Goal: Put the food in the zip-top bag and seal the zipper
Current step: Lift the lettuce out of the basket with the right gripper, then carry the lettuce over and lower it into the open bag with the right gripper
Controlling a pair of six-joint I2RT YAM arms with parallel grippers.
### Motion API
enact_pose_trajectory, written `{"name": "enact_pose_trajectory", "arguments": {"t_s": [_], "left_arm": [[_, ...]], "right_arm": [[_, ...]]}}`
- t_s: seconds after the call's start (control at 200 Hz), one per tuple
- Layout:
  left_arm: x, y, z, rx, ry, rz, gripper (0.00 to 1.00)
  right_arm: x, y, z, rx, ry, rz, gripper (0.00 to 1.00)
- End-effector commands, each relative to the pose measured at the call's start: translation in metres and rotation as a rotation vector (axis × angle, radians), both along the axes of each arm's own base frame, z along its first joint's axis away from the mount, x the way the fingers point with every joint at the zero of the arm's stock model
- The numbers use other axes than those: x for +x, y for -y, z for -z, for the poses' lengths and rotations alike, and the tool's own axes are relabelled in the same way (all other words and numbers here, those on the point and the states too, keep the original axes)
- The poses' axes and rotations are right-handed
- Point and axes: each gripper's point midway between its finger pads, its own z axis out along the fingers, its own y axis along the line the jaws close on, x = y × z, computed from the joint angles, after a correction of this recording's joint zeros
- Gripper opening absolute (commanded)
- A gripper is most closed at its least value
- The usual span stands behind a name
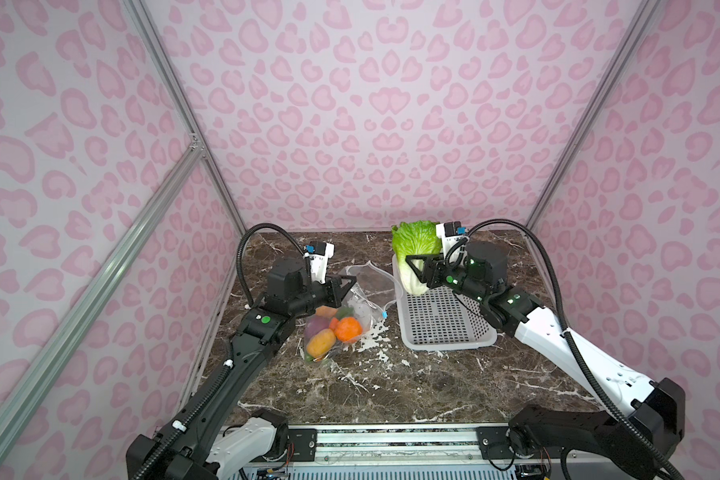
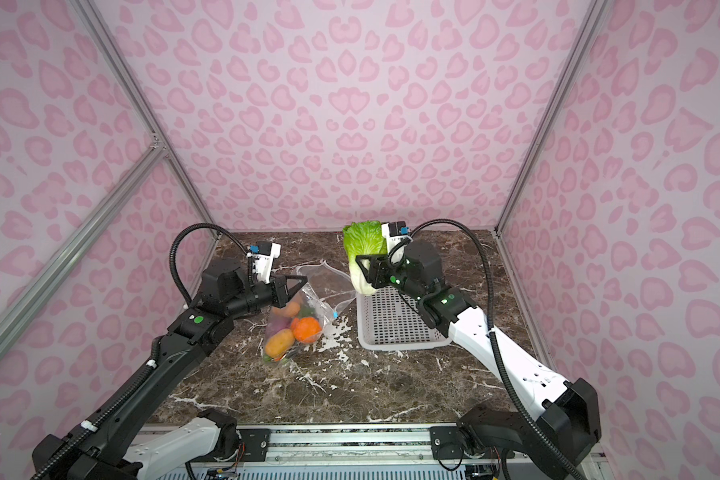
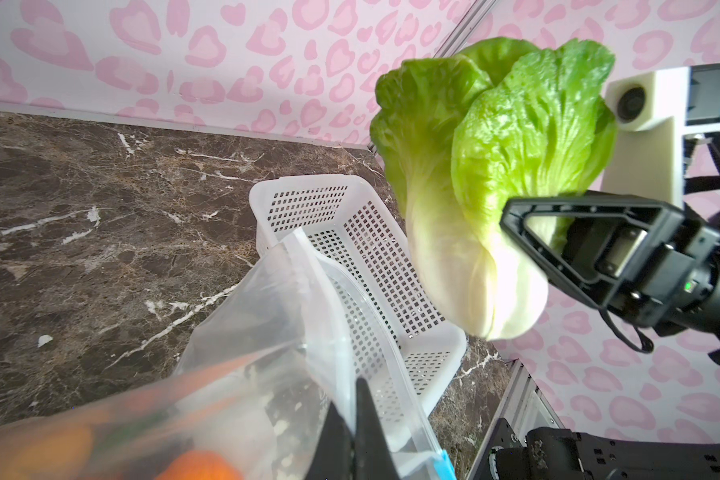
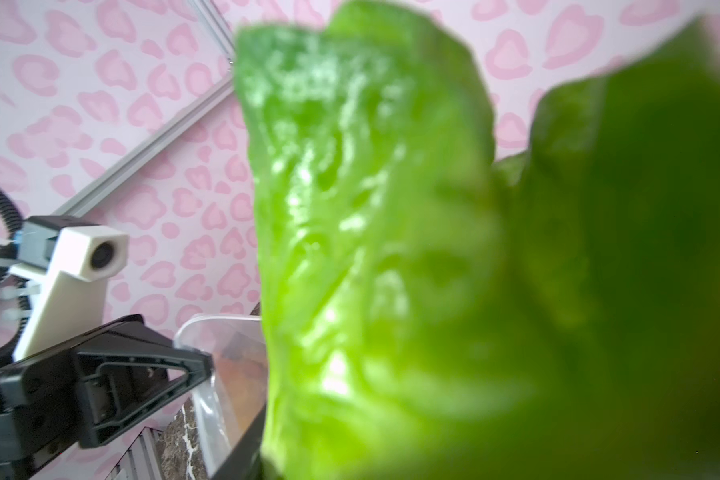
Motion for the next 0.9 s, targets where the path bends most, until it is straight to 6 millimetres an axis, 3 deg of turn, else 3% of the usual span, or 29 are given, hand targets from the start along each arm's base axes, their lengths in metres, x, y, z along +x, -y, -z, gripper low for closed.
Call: {"name": "enact_pose_trajectory", "arguments": {"t_s": [0.0, 0.34, 0.71, 0.895], "left_arm": [[0.000, 0.001, -0.008, -0.015, 0.036, 0.005, 0.02], [0.001, 0.003, -0.006, -0.020, 0.025, 0.014, 0.02], [0.000, 0.005, -0.007, -0.034, 0.018, 0.024, 0.02], [-0.003, 0.005, -0.012, -0.045, 0.028, 0.033, 0.02]], "right_arm": [[0.007, -0.008, -0.033, 0.112, 0.136, 0.074, 0.47], [0.017, -0.041, -0.019, 0.188, 0.213, 0.081, 0.46], [-0.010, -0.067, 0.008, 0.264, 0.265, 0.053, 0.46], [-0.006, -0.076, 0.019, 0.323, 0.287, 0.070, 0.47]]}}
